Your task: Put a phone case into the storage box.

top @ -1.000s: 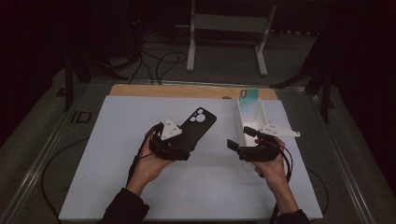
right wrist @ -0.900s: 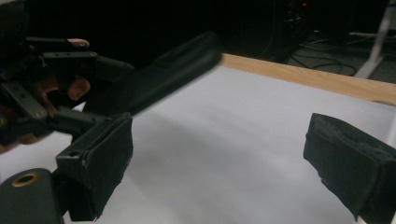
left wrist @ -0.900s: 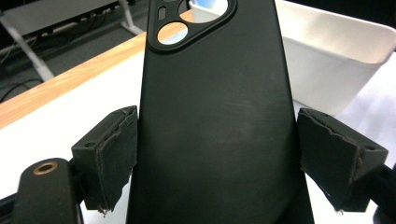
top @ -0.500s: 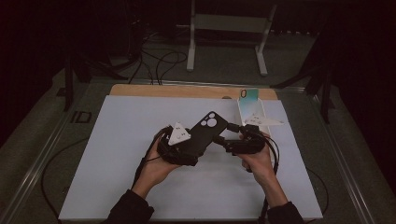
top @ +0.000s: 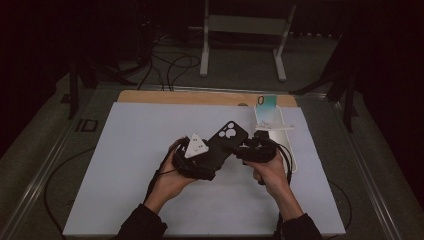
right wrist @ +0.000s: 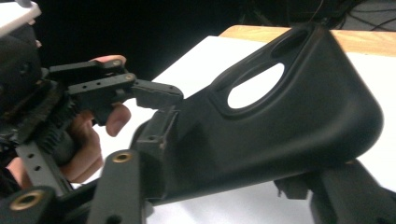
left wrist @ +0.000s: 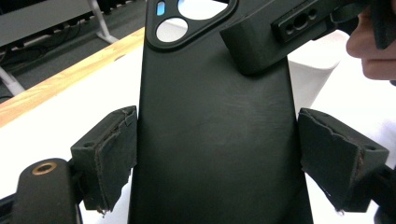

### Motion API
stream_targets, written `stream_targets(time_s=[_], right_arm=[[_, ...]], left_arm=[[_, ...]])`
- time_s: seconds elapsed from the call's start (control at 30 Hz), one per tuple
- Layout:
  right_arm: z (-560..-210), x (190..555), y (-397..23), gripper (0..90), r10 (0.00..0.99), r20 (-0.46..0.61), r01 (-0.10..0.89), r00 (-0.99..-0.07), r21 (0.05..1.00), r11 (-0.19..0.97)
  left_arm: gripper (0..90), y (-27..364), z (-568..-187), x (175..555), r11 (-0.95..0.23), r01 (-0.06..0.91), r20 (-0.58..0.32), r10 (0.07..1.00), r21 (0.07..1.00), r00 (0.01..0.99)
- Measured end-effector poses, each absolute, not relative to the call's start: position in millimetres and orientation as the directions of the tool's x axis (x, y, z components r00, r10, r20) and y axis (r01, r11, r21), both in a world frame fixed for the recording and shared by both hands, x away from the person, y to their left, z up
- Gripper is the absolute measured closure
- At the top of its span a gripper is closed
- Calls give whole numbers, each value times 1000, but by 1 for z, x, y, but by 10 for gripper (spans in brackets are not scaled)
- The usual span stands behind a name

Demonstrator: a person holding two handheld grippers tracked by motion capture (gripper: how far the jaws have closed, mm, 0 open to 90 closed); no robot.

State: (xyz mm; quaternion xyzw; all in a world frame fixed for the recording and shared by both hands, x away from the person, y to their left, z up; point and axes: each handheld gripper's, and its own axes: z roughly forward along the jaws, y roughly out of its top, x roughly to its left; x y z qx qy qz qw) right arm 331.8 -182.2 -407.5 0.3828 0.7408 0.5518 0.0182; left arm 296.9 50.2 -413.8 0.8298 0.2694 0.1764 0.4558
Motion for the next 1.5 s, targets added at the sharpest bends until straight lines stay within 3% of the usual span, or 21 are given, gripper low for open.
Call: stream_targets(time_s=[0.07, 0.1, 0.47, 0.67, 0.7, 1.5], right_arm=[[-408, 332, -182, 488, 580, 401, 549, -709, 830, 98], [-408, 332, -181, 554, 566, 414, 557, -713, 824, 99], [-408, 330, -174, 683, 543, 430, 570, -721, 814, 112], [-408, 328, -171, 802, 530, 434, 565, -728, 819, 105], [-408, 328, -170, 854, 536, 429, 562, -727, 821, 106], [-405, 323, -176, 859, 549, 360, 502, -754, 855, 130]], left_arm=[[159, 50, -414, 297, -439, 286, 47, 608, 851, 793], [159, 49, -415, 297, -445, 293, 44, 605, 846, 795], [155, 47, -417, 297, -458, 297, 44, 599, 838, 799], [141, 44, -422, 298, -459, 301, 54, 615, 836, 787], [151, 45, -423, 299, -451, 310, 39, 615, 837, 787], [113, 77, -424, 307, -375, 390, -102, 598, 841, 795]])
